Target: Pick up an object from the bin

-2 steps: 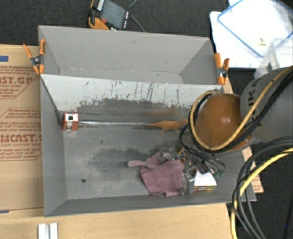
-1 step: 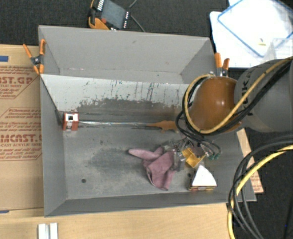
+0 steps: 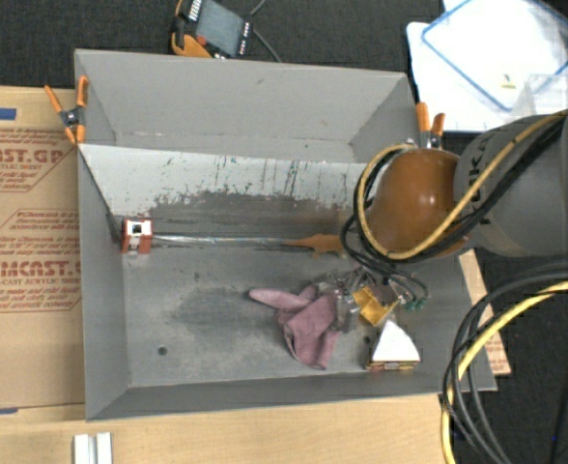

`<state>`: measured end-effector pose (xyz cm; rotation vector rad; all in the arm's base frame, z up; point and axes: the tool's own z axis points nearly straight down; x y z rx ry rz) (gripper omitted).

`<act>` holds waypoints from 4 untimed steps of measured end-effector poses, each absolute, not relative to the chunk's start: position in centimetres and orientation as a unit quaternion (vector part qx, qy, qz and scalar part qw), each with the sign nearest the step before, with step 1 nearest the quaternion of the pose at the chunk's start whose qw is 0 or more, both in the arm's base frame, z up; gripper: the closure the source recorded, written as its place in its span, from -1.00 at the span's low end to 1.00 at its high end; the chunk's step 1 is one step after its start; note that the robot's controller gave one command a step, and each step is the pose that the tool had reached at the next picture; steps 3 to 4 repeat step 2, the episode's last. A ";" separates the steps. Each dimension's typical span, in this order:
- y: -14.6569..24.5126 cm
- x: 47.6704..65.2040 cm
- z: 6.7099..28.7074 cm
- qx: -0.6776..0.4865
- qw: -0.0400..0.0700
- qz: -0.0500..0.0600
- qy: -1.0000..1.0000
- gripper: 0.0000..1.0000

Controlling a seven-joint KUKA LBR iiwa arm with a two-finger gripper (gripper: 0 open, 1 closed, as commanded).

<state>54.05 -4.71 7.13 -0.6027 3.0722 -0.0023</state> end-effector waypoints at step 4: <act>-4.8 53.4 21.4 -0.191 0.005 0.000 0.982 1.00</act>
Offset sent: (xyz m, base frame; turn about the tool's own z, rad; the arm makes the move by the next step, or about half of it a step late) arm -0.0076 -0.0016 0.1420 0.0031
